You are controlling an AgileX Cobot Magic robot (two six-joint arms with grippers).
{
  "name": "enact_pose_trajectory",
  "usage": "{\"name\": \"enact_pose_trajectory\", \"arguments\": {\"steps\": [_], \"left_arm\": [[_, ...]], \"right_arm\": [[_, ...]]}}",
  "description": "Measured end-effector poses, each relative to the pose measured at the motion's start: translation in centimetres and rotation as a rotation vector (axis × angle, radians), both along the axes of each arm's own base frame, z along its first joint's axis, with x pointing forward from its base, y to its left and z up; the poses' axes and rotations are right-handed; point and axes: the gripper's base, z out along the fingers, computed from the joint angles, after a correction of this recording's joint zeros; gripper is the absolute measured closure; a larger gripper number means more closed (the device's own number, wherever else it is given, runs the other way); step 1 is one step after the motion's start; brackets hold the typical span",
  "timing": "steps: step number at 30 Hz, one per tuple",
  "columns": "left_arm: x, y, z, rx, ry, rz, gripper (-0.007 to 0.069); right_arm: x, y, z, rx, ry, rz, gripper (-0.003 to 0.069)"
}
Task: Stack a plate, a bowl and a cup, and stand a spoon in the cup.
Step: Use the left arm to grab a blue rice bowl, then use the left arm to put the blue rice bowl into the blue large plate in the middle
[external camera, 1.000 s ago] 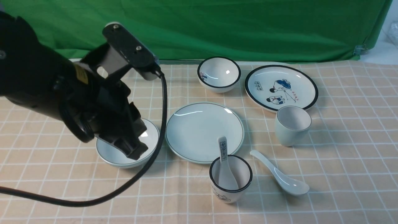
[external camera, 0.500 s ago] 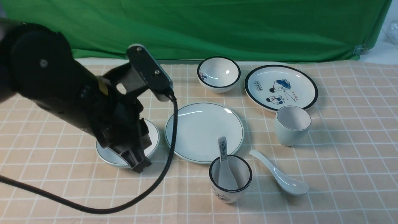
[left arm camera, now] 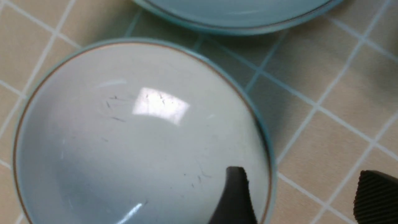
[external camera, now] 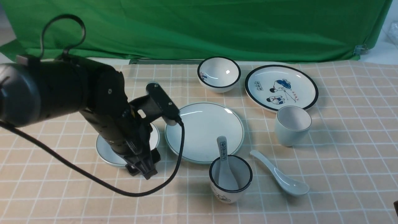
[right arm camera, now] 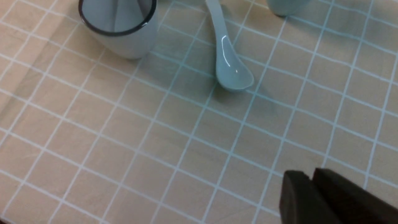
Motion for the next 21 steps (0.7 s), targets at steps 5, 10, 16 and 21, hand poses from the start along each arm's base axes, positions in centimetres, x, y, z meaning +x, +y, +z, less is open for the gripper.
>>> {"name": "enact_pose_trajectory", "arguments": {"steps": [5, 10, 16, 21], "left_arm": [[1.2, 0.2, -2.8, 0.027, 0.029, 0.028, 0.0221], [1.4, 0.4, -3.0, 0.044, 0.031, 0.022, 0.0501], [1.3, 0.3, 0.6, 0.017, 0.017, 0.063, 0.0592], [2.9, -3.1, 7.6, -0.123, -0.134, 0.037, 0.0594]], "right_arm": [[0.0, 0.0, 0.0, -0.003, 0.006, 0.001, 0.0554], [-0.2, -0.1, -0.1, -0.013, 0.026, 0.003, 0.0547], [-0.3, -0.1, -0.2, -0.017, 0.036, 0.003, 0.054], [-0.2, -0.1, -0.1, -0.014, 0.026, 0.004, 0.0533]]}}
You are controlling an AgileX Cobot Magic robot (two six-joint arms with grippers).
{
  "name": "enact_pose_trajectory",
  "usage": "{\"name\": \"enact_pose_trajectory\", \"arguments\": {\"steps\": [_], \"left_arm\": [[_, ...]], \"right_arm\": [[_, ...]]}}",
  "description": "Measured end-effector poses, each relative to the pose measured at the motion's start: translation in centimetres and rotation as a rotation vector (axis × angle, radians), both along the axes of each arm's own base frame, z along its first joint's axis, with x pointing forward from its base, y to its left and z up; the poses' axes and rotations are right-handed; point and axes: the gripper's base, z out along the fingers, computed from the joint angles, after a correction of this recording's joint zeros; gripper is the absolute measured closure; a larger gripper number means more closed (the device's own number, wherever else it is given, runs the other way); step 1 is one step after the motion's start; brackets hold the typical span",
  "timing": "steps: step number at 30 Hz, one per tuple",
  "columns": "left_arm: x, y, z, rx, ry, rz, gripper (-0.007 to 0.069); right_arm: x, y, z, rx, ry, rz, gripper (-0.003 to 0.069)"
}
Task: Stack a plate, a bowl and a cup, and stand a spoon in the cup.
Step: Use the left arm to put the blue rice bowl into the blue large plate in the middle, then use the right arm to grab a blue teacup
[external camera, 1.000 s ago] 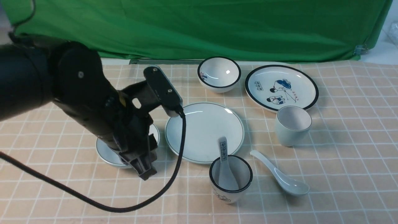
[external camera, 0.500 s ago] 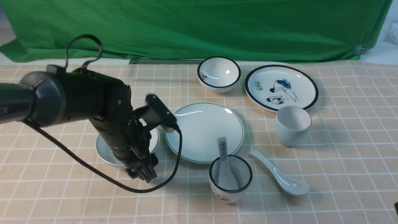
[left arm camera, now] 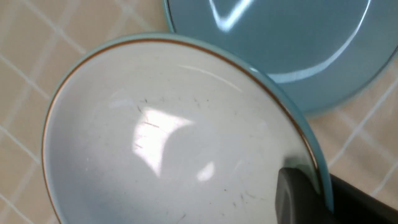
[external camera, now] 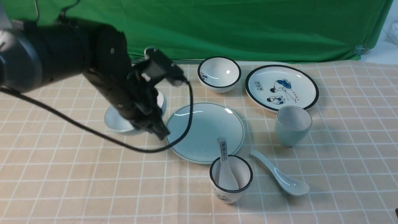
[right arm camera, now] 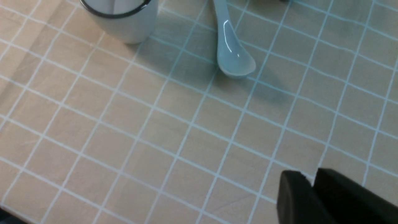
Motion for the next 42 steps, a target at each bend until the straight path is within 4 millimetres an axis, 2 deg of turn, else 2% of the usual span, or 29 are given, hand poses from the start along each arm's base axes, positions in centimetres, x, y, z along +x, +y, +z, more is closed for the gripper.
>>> {"name": "enact_pose_trajectory", "arguments": {"steps": [2, 4, 7, 9, 13, 19, 21, 24, 25, 26, 28, 29, 31, 32, 33, 34, 36, 38, 39, 40, 41, 42], "left_arm": [[0.3, -1.5, 0.6, -0.018, -0.022, -0.033, 0.0594], [0.7, -4.2, 0.0, -0.015, -0.025, -0.099, 0.0594], [1.4, -7.5, -3.3, 0.027, 0.024, -0.173, 0.0594], [2.0, -8.6, -5.5, 0.057, 0.061, -0.191, 0.0594], [2.7, -9.0, -7.6, 0.083, 0.094, -0.201, 0.0594], [2.8, -9.2, -7.7, 0.086, 0.087, -0.244, 0.0574], [2.8, -9.3, -8.0, 0.083, 0.094, -0.248, 0.0543], [2.8, -9.4, -8.2, 0.075, 0.103, -0.244, 0.0454], [2.8, -9.4, -8.2, 0.073, 0.104, -0.243, 0.042], [2.8, -9.4, -7.9, 0.065, 0.103, -0.231, 0.0348], [2.6, -9.3, -6.9, 0.047, 0.093, -0.205, 0.0254], [2.6, -9.3, -6.8, 0.045, 0.09, -0.203, 0.0245], [2.0, -9.0, -4.6, 0.013, 0.072, -0.185, 0.0148], [1.8, -8.9, -3.9, 0.001, 0.069, -0.178, 0.0137], [1.0, -8.4, -1.5, -0.038, 0.054, -0.151, 0.0115], [0.7, -8.3, -0.8, -0.046, 0.054, -0.143, 0.0115], [-1.0, -7.1, 3.5, -0.107, 0.008, -0.107, 0.017], [-3.0, -5.7, 7.1, -0.162, -0.052, -0.091, 0.0291], [-3.5, -5.3, 7.7, -0.174, -0.064, -0.089, 0.0321], [-4.5, -4.6, 8.9, -0.198, -0.086, -0.085, 0.0385], [-6.9, -3.0, 11.2, -0.253, -0.145, -0.084, 0.0521], [-8.3, -2.0, 12.3, -0.284, -0.181, -0.083, 0.0564]], "right_arm": [[0.1, 0.0, 0.0, 0.003, -0.008, 0.0, 0.0532], [0.1, 0.0, 0.1, 0.005, -0.014, 0.0, 0.0529], [0.1, 0.0, 0.1, 0.006, -0.016, 0.0, 0.0527], [0.1, 0.0, 0.1, 0.006, -0.016, 0.001, 0.0524], [0.1, 0.0, 0.1, 0.004, -0.017, 0.002, 0.0516], [0.2, 0.1, 0.1, -0.004, -0.028, 0.015, 0.0502], [0.2, 0.1, 0.1, -0.005, -0.03, 0.017, 0.0474], [0.5, 0.2, 0.0, -0.012, -0.014, 0.017, 0.0384], [0.7, 0.3, -0.1, -0.015, -0.008, 0.018, 0.0361], [1.3, 0.5, -0.2, -0.03, 0.013, 0.023, 0.0296], [2.3, 0.9, 0.0, -0.046, 0.039, 0.03, 0.0254], [2.3, 0.9, 0.1, -0.046, 0.035, 0.031, 0.0252], [4.2, 1.7, 0.5, -0.073, 0.064, 0.052, 0.0249], [4.5, 1.9, 0.6, -0.079, 0.065, 0.057, 0.0252], [6.2, 2.6, 0.9, -0.093, 0.068, 0.072, 0.0267], [6.7, 2.8, 1.0, -0.096, 0.072, 0.074, 0.0268], [9.4, 4.0, 1.3, -0.115, 0.094, 0.088, 0.0274], [12.8, 5.4, 1.2, -0.134, 0.126, 0.099, 0.0274], [12.8, 5.4, 1.2, -0.134, 0.126, 0.099, 0.0274], [14.2, 6.0, 1.1, -0.14, 0.139, 0.102, 0.0274], [16.8, 7.1, 0.7, -0.15, 0.16, 0.106, 0.0274], [17.9, 7.6, 0.4, -0.155, 0.17, 0.108, 0.0274]]}}
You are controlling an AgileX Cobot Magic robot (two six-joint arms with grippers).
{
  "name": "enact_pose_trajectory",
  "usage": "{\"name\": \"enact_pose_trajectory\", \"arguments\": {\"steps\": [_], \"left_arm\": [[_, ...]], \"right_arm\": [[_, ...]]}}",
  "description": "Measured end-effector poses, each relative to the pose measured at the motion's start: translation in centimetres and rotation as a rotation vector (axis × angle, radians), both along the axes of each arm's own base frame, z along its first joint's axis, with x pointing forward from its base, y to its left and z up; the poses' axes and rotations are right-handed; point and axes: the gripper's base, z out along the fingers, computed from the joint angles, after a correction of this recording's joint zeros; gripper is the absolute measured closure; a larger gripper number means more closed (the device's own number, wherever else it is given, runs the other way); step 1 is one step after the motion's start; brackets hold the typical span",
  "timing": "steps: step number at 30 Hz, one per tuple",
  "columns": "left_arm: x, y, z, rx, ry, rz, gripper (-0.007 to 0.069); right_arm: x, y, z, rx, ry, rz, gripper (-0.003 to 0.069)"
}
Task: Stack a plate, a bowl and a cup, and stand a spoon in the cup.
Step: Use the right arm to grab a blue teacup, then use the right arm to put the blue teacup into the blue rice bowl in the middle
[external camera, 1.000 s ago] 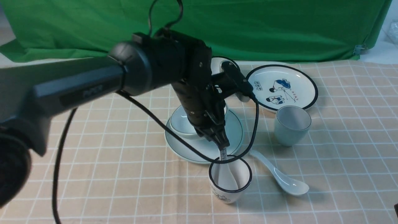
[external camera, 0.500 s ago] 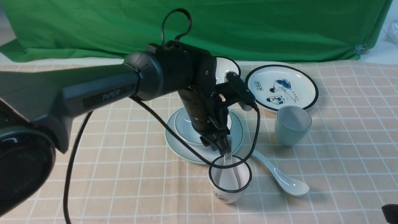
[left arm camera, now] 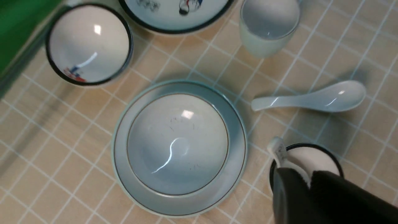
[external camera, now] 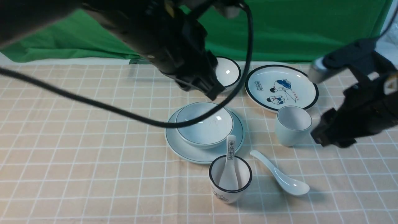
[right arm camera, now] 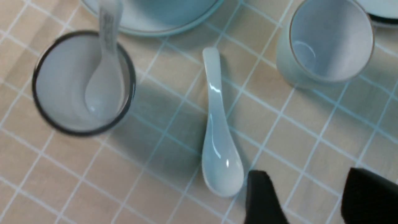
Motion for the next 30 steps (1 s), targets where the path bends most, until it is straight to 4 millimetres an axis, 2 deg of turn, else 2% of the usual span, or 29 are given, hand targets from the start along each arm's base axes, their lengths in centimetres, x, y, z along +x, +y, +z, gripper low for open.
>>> {"name": "enact_pose_trajectory", "arguments": {"steps": [1, 2, 3, 5, 8, 9, 11, 15, 17, 18, 21, 23, 26, 27, 30], "left_arm": [[-0.9, 0.6, 0.6, -0.023, -0.02, 0.003, 0.0582], [-2.9, 2.1, 1.4, -0.064, -0.054, 0.012, 0.0607], [-3.5, 2.5, 1.3, -0.075, -0.056, 0.019, 0.0613], [-6.4, 4.6, 1.8, -0.133, -0.104, 0.035, 0.0624], [-9.7, 7.0, 0.7, -0.178, -0.139, 0.049, 0.0624], [-10.1, 7.3, 0.9, -0.191, -0.155, 0.05, 0.0624], [-12.4, 9.1, -0.1, -0.239, -0.216, 0.059, 0.0624], [-15.1, 11.1, -1.4, -0.308, -0.302, 0.07, 0.0624], [-15.6, 11.5, -1.6, -0.317, -0.313, 0.07, 0.0624], [-16.1, 11.8, -1.9, -0.326, -0.321, 0.071, 0.0624], [-16.7, 12.2, -1.9, -0.355, -0.325, 0.083, 0.0624], [-16.8, 12.3, -1.8, -0.368, -0.327, 0.088, 0.0624], [-16.8, 12.3, -1.8, -0.369, -0.327, 0.088, 0.0624], [-16.8, 12.3, -1.8, -0.369, -0.327, 0.089, 0.0624], [-16.8, 12.3, -1.8, -0.369, -0.327, 0.089, 0.0624]], "right_arm": [[1.1, 0.5, -0.4, -0.006, 0.012, 0.001, 0.0274], [2.8, 1.2, -1.0, -0.017, 0.033, 0.007, 0.0274], [3.9, 1.6, -1.5, -0.026, 0.047, 0.012, 0.0274], [6.3, 2.7, -2.7, -0.046, 0.083, 0.022, 0.0274], [9.1, 3.8, -4.9, -0.072, 0.137, 0.022, 0.0272], [9.3, 3.8, -5.1, -0.074, 0.139, 0.021, 0.0272], [11.8, 3.7, -7.0, -0.088, 0.194, -0.02, 0.0272], [13.7, 3.0, -9.6, -0.11, 0.296, -0.059, 0.0291], [13.9, 2.9, -10.0, -0.114, 0.316, -0.062, 0.0311], [13.8, 2.9, -10.5, -0.118, 0.338, -0.061, 0.0356], [13.8, 3.0, -10.4, -0.111, 0.35, -0.061, 0.0512], [13.8, 3.4, -9.6, -0.105, 0.334, -0.056, 0.0574], [13.4, 4.6, -7.4, -0.095, 0.284, -0.028, 0.0573], [13.1, 5.8, -5.8, -0.082, 0.241, 0.0, 0.0573], [11.7, 9.6, -2.9, -0.029, 0.159, 0.103, 0.0573]]}}
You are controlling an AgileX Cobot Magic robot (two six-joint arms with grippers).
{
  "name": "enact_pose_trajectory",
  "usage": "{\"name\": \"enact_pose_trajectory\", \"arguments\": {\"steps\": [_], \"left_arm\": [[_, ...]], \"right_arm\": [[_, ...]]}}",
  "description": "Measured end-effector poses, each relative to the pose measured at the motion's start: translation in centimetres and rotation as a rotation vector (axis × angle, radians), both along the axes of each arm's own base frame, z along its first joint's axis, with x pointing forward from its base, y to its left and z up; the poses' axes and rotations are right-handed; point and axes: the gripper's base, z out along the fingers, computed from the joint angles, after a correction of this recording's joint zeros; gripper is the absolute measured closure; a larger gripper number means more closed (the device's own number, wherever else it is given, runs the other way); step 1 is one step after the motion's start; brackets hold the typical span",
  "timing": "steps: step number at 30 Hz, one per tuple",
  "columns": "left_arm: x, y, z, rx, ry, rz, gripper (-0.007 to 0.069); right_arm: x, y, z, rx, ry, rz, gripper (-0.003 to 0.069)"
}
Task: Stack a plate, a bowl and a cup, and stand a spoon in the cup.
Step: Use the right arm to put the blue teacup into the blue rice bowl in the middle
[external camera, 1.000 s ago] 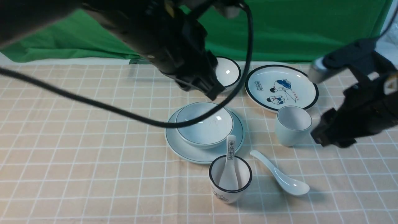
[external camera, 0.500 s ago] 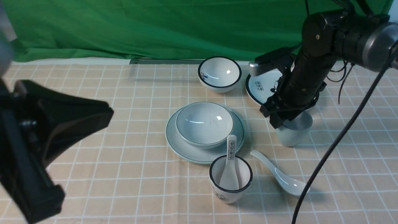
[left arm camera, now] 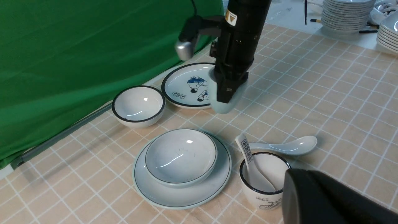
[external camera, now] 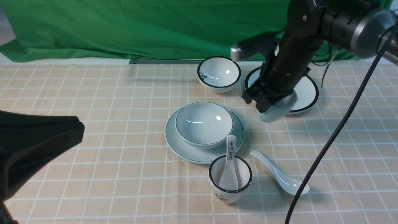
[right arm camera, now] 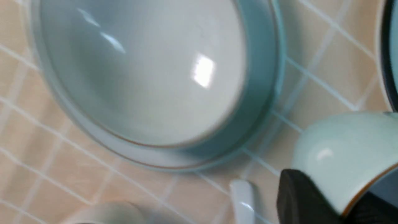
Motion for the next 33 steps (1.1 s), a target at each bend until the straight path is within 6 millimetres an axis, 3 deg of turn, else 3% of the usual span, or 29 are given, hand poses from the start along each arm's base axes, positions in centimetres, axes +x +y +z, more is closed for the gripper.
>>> {"name": "enact_pose_trajectory", "arguments": {"steps": [3, 4, 6, 7, 13, 23, 26, 27, 29, 30, 33], "left_arm": [[0.0, 0.0, 0.0, 0.0, 0.0, 0.0, 0.0624], [0.0, 0.0, 0.0, -0.001, 0.0, 0.0, 0.0624], [0.0, 0.0, 0.0, -0.006, 0.004, -0.002, 0.0624], [0.0, 0.0, 0.0, -0.007, 0.005, -0.003, 0.0624], [-0.1, -0.1, 0.0, -0.011, 0.009, -0.005, 0.0624], [-0.1, -0.1, -0.1, -0.012, 0.01, -0.005, 0.0624], [-0.1, -0.1, -0.1, -0.013, 0.011, -0.005, 0.0624], [-0.1, -0.1, 0.0, -0.013, 0.011, -0.006, 0.0624], [-0.1, -0.1, -0.1, -0.012, 0.012, -0.005, 0.0624], [-0.1, -0.1, -0.1, -0.012, 0.013, -0.005, 0.0624], [0.0, -0.1, -0.1, -0.012, 0.014, -0.006, 0.0624]], "right_arm": [[-1.1, 3.4, 1.6, 0.062, -0.062, 0.084, 0.0573], [-1.5, 5.1, 1.7, 0.085, -0.068, 0.118, 0.0573], [-1.2, 6.3, 0.8, 0.088, -0.064, 0.134, 0.0573], [-1.2, 6.3, 0.8, 0.088, -0.064, 0.134, 0.0573], [0.3, 7.5, -4.8, 0.018, 0.05, 0.106, 0.0573], [0.7, 8.0, -5.4, 0.053, 0.039, 0.087, 0.055], [0.8, 8.1, -5.7, 0.054, 0.044, 0.085, 0.047], [0.8, 8.1, -5.8, 0.052, 0.047, 0.084, 0.0374], [0.8, 8.1, -5.7, 0.051, 0.049, 0.084, 0.0306], [0.7, 8.0, -5.4, 0.048, 0.054, 0.087, 0.0227], [0.6, 8.0, -3.6, 0.045, 0.059, 0.096, 0.0151]]}}
